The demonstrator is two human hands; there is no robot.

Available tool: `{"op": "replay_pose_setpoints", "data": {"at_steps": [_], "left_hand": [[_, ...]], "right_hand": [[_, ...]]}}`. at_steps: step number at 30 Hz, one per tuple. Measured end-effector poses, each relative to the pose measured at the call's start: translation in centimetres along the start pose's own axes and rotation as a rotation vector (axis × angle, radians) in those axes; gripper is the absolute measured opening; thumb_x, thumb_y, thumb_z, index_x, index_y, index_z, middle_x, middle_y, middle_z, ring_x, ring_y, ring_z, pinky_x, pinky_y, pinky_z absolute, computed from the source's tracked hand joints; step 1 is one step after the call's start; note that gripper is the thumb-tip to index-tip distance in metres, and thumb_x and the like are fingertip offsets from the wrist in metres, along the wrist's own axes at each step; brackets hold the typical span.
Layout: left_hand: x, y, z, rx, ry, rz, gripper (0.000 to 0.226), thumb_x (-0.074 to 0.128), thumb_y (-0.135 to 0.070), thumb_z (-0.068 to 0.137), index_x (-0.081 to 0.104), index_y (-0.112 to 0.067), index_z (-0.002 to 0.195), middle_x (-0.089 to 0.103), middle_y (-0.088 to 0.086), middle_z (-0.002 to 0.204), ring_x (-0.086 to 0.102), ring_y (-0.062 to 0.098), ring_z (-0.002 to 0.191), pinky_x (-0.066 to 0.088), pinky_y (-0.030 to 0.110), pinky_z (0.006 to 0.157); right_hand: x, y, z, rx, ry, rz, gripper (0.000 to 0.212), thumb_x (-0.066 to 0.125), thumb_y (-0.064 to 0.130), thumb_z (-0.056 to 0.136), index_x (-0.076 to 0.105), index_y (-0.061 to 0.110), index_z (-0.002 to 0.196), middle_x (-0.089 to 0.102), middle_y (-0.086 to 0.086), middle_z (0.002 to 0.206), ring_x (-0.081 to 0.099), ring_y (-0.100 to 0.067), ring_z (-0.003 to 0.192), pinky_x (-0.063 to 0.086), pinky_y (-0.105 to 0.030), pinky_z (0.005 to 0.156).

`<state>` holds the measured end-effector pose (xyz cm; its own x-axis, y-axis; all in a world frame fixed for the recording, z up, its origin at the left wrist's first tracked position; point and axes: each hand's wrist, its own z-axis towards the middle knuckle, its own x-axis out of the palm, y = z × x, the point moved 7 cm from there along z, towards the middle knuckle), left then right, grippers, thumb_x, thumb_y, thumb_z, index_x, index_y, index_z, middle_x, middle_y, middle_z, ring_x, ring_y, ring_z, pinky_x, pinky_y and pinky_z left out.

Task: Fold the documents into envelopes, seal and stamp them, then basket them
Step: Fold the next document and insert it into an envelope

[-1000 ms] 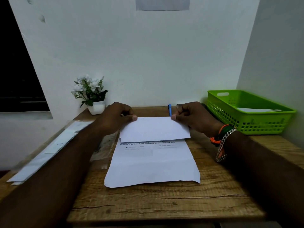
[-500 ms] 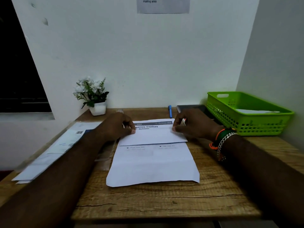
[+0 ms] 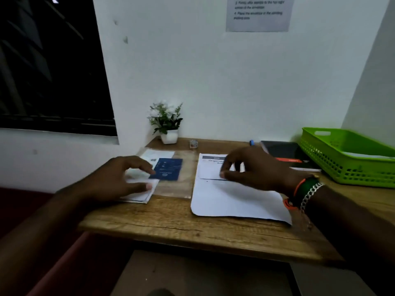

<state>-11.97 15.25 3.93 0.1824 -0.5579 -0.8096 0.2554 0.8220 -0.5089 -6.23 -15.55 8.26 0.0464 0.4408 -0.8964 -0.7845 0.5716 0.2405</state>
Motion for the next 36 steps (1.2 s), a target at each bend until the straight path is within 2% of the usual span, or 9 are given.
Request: {"op": "replay_pose_setpoints", "data": {"at_steps": [2,7,11,15,22,26,30,33,36], "left_hand": [[-0.4,1.7,-1.8,-0.041,0.062,-0.016,0.037,0.086,-0.037,0.079,0.073,-0.046,0.113,0.061,-0.034,0.129,0.051,-0.018,0.120,0.040,0.018,0.099],[0.0,2.8,-3.6,-0.031,0.146,-0.076,0.061,0.075,-0.049,0.065,0.067,-0.051,0.125,0.052,-0.030,0.145,0.044,-0.009,0.135,0.040,0.026,0.110],[0.1,3.1,-3.9,-0.021,0.093,-0.150,0.060,0.074,-0.045,0.067,0.068,-0.047,0.126,0.058,-0.026,0.141,0.051,-0.002,0.133,0.043,0.036,0.113],[0.0,3.5,-4.1,-0.027,0.060,-0.176,0.061,0.074,-0.044,0.068,0.068,-0.038,0.128,0.062,-0.021,0.137,0.058,0.000,0.126,0.048,0.041,0.111],[0.1,3.6,-4.0,-0.033,0.033,-0.188,0.040,0.075,-0.028,0.083,0.071,-0.042,0.121,0.061,-0.024,0.137,0.055,-0.002,0.128,0.046,0.027,0.107],[0.1,3.5,-4.1,-0.027,0.012,-0.183,0.048,0.072,-0.043,0.070,0.071,-0.045,0.119,0.061,-0.026,0.136,0.055,-0.004,0.126,0.048,0.031,0.107],[0.1,3.6,-4.2,-0.018,0.003,-0.168,0.048,0.073,-0.043,0.071,0.071,-0.047,0.118,0.062,-0.028,0.134,0.056,-0.005,0.124,0.048,0.034,0.108],[0.0,3.7,-4.1,-0.023,-0.009,-0.164,0.051,0.074,-0.044,0.070,0.070,-0.045,0.121,0.062,-0.026,0.133,0.058,-0.002,0.122,0.050,0.035,0.106],[-0.4,3.6,-4.4,-0.017,-0.065,-0.182,0.053,0.079,-0.038,0.070,0.069,-0.044,0.122,0.064,-0.023,0.127,0.062,-0.001,0.112,0.054,0.032,0.095]], "right_hand": [[1.5,4.0,1.1,-0.087,0.032,0.069,0.011,0.073,0.035,0.092,0.077,0.025,0.090,0.074,0.013,0.091,0.065,-0.006,0.082,0.043,-0.012,0.067],[7.1,11.1,4.1,-0.213,0.129,0.178,0.013,0.073,0.030,0.091,0.077,0.021,0.100,0.071,0.008,0.104,0.061,-0.004,0.095,0.040,-0.006,0.072],[10.4,13.6,6.0,-0.214,0.154,0.142,0.018,0.073,0.032,0.089,0.075,0.026,0.107,0.067,0.005,0.111,0.060,-0.007,0.100,0.049,-0.024,0.083],[11.5,14.0,7.3,-0.158,0.154,0.126,0.025,0.074,0.033,0.088,0.073,0.024,0.111,0.067,0.005,0.113,0.062,-0.009,0.098,0.042,-0.014,0.070],[11.6,13.8,7.5,-0.095,0.136,0.120,0.019,0.075,0.031,0.088,0.078,0.018,0.101,0.072,0.003,0.102,0.065,-0.010,0.093,0.050,-0.022,0.076],[11.6,13.6,7.8,-0.069,0.120,0.164,0.015,0.072,0.030,0.090,0.080,0.018,0.089,0.074,0.004,0.092,0.067,-0.007,0.086,0.055,-0.027,0.075],[11.8,13.4,8.1,-0.052,0.117,0.174,0.016,0.070,0.027,0.091,0.078,0.016,0.082,0.075,0.004,0.087,0.068,-0.009,0.083,0.058,-0.037,0.080],[11.7,13.6,8.0,-0.073,0.091,0.161,0.015,0.068,0.025,0.094,0.077,0.016,0.086,0.073,0.002,0.091,0.066,-0.011,0.084,0.057,-0.039,0.081],[11.3,14.2,7.8,-0.124,0.031,0.146,0.014,0.063,0.027,0.096,0.073,0.018,0.091,0.069,0.002,0.094,0.063,-0.013,0.086,0.054,-0.042,0.081]]}}
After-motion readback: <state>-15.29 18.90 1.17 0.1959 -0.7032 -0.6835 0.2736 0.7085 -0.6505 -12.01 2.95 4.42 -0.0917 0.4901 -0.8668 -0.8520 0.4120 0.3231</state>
